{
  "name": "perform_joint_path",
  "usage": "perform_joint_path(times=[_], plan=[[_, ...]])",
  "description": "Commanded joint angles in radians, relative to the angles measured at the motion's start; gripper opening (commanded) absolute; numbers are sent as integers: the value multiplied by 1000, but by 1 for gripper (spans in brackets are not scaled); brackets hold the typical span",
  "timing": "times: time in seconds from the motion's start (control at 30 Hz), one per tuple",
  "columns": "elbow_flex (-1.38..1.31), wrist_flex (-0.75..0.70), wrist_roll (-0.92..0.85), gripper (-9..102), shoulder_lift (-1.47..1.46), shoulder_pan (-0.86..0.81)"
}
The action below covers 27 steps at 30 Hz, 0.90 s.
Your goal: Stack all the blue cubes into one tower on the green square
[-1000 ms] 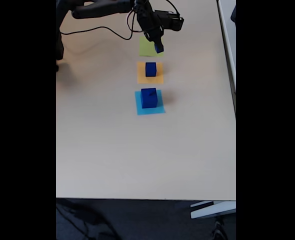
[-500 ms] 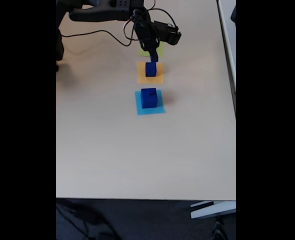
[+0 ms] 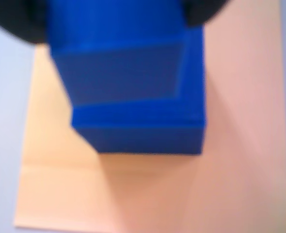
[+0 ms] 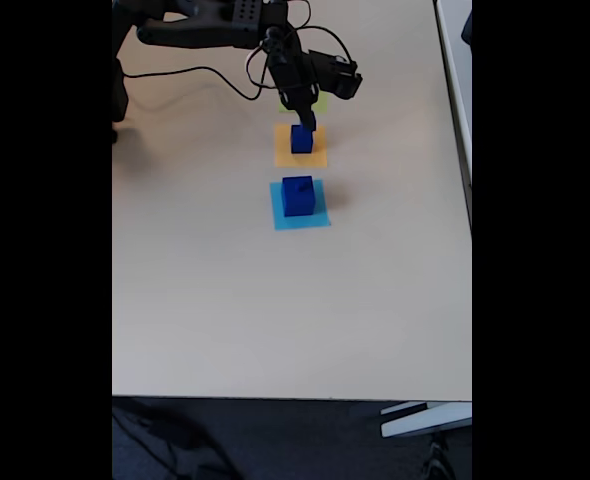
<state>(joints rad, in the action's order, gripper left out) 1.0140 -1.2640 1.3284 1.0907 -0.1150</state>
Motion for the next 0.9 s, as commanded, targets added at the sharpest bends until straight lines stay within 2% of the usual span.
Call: perform_joint_path(times=[0.0,0.87], plan=[[6,17,17,0,32,8],[5,26,21,0,-3,8]])
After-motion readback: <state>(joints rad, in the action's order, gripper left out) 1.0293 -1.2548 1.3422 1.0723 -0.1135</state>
